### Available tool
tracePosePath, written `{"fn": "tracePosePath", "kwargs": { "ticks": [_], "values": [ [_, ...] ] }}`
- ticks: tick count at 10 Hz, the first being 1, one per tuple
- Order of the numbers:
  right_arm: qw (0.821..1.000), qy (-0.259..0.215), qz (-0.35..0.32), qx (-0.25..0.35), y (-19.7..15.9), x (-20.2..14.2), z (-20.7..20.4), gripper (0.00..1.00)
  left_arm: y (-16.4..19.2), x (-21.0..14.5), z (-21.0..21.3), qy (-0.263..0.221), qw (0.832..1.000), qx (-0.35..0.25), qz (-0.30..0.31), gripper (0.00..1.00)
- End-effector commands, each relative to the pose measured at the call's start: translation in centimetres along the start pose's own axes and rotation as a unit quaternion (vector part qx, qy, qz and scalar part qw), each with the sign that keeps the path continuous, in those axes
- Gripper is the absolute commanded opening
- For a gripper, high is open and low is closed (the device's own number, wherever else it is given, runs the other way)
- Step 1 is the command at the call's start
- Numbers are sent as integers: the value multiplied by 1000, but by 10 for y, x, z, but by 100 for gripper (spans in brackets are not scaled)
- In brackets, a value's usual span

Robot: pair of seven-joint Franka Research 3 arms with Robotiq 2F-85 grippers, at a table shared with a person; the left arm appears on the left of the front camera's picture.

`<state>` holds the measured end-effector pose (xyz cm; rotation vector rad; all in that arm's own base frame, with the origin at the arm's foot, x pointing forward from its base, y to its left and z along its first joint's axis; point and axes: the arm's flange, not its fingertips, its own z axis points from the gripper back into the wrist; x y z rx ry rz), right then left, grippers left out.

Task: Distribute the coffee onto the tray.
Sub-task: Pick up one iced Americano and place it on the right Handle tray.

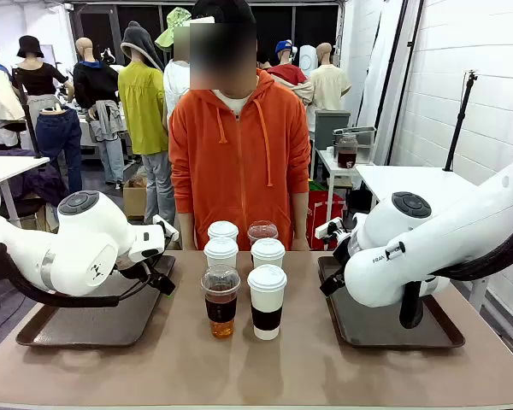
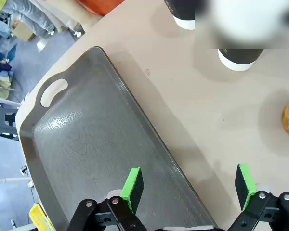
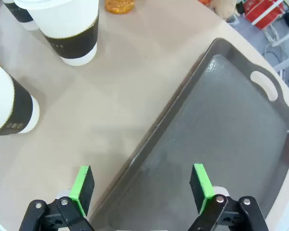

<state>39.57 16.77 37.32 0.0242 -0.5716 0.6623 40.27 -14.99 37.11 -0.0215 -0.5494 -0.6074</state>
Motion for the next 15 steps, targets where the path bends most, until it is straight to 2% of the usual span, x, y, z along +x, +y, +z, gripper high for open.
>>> {"fn": "tracePosePath", "kwargs": {
  "ticks": [1,13,15],
  "values": [
    [1000,0,0,0,0,0,0,100,0,0,0,0,1000,0,0,100],
    [1000,1,-6,-5,-2,2,1,100,0,0,0,0,1000,0,0,100],
    [1000,-8,-19,-5,-7,10,23,100,-5,10,20,-15,1000,6,-8,100]
  ]
}}
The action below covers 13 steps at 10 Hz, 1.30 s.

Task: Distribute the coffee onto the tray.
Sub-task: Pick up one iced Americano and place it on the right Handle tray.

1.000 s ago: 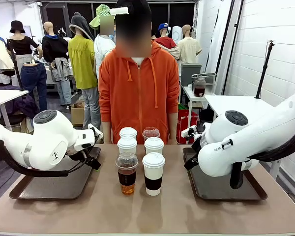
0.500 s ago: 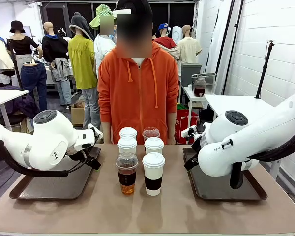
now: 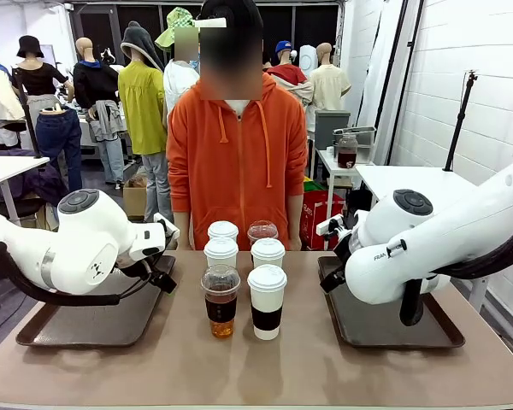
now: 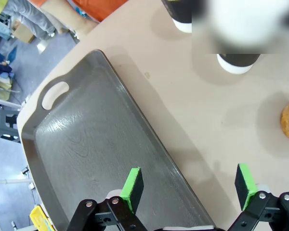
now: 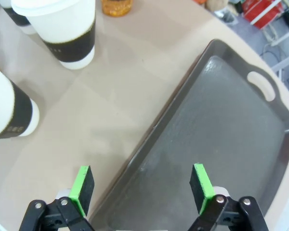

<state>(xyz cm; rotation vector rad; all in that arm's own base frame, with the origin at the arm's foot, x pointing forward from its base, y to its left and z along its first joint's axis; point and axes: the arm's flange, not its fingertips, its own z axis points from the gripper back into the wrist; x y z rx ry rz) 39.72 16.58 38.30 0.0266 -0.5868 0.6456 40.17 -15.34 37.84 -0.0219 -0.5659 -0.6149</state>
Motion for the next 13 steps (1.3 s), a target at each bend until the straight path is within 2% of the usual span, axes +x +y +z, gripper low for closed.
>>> {"fn": "tracePosePath", "kwargs": {
  "ticks": [1,4,7,11,13],
  "values": [
    [1000,-4,-11,0,-4,8,29,100,-4,10,27,-14,1000,-1,-6,100],
    [999,-29,23,29,1,16,68,100,-11,27,65,-13,1000,8,-3,100],
    [998,-34,45,31,11,20,99,100,-22,41,98,-16,1000,14,7,100],
    [997,-35,53,42,12,23,100,100,-19,42,102,-15,1000,14,17,100],
    [995,-50,60,54,7,21,107,100,-15,42,111,-38,999,-13,4,100]
  ]
}}
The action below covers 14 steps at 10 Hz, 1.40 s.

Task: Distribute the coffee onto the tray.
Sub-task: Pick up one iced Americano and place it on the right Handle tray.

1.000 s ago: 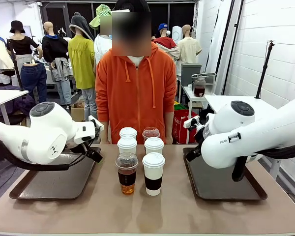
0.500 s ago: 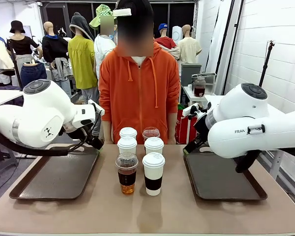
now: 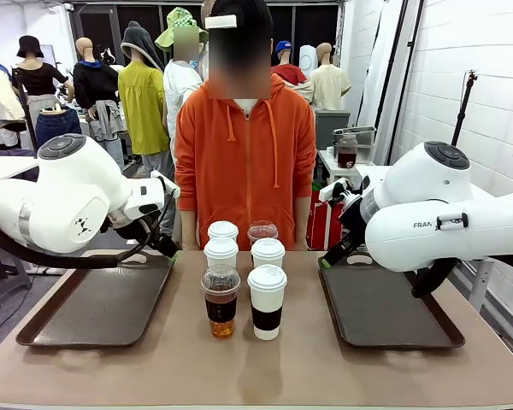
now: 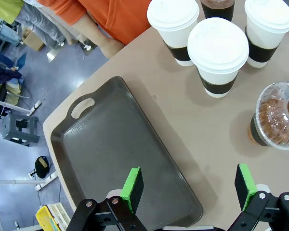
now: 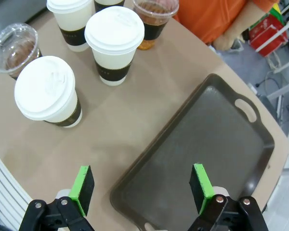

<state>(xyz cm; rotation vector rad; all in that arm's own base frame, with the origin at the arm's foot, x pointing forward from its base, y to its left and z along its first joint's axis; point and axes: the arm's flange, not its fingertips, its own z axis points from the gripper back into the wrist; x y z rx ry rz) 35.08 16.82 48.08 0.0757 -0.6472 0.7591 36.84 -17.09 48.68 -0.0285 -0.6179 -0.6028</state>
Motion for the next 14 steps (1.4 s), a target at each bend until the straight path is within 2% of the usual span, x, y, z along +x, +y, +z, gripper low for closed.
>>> {"fn": "tracePosePath", "kwargs": {
  "ticks": [1,2,4,7,10,12,13,14],
  "values": [
    [998,-35,20,41,-10,-6,12,100,6,-1,14,-27,999,-37,-11,100],
    [997,-54,29,49,-14,-11,21,100,8,-2,21,-38,998,-43,-27,100],
    [993,-84,45,68,-21,-17,35,100,13,-5,34,-73,990,-107,-56,100],
    [980,-133,73,126,-30,-19,41,100,24,-13,39,-110,981,-148,-62,100],
    [974,-142,79,154,-36,-13,36,100,34,-22,37,-136,977,-161,-43,100],
    [972,-146,83,164,-38,-10,32,100,37,-24,35,-137,977,-160,-34,100],
    [974,-143,74,159,-37,-9,34,100,35,-21,33,-138,980,-140,-27,100],
    [977,-140,60,148,-36,-8,37,100,43,-1,43,-121,981,-149,-29,100]
  ]
}}
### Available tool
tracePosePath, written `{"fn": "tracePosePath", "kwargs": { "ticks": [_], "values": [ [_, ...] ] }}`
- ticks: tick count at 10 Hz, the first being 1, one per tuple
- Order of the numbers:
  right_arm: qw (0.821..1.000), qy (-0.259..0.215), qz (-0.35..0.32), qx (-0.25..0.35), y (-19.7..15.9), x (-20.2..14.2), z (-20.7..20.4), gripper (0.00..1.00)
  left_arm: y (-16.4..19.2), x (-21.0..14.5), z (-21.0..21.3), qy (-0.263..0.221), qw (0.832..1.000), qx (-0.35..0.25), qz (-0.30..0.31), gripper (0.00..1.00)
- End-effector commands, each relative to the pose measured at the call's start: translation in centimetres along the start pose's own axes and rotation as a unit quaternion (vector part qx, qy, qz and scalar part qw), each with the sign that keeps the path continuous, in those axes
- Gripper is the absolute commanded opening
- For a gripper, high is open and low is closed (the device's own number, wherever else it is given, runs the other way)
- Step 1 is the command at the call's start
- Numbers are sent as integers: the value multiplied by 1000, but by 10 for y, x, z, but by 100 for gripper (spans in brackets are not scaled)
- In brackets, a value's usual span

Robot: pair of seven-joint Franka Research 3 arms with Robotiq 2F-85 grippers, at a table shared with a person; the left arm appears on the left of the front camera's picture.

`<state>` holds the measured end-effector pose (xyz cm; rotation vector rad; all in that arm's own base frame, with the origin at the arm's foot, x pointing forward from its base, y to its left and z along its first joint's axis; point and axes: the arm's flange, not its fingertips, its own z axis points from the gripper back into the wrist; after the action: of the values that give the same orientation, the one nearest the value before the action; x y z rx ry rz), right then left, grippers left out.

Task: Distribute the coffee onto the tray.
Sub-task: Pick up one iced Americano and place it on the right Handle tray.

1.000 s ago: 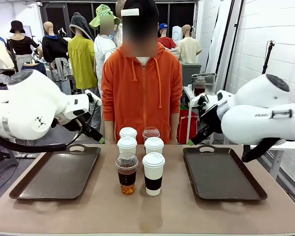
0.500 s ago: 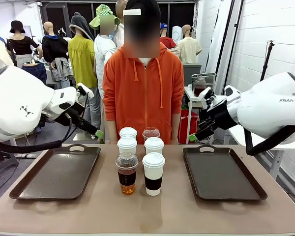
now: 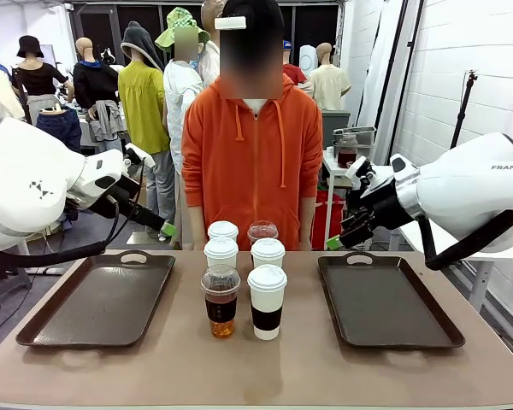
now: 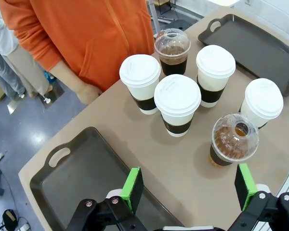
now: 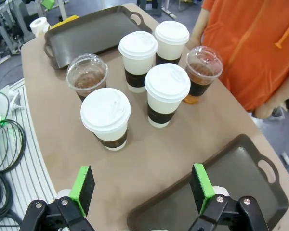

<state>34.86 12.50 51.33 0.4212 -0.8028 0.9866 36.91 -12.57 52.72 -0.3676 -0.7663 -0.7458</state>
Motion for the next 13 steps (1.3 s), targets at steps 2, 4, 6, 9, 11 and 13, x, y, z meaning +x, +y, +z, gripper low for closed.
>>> {"fn": "tracePosePath", "kwargs": {
  "ticks": [2,4,6,9,11,13],
  "values": [
    [1000,0,3,1,0,0,0,100,-1,0,1,2,1000,-3,-1,100],
    [1000,0,3,1,0,0,0,100,-1,0,1,2,1000,-3,-1,100],
    [1000,0,3,1,0,0,0,100,-1,0,1,2,1000,-3,-1,100],
    [1000,0,3,1,0,0,0,100,-1,0,1,2,1000,-3,-1,100],
    [1000,8,9,-13,-4,7,8,100,-1,0,1,2,1000,-3,-1,100],
    [1000,20,14,-13,-12,10,13,100,-1,0,1,2,1000,-3,-1,100]
  ]
}}
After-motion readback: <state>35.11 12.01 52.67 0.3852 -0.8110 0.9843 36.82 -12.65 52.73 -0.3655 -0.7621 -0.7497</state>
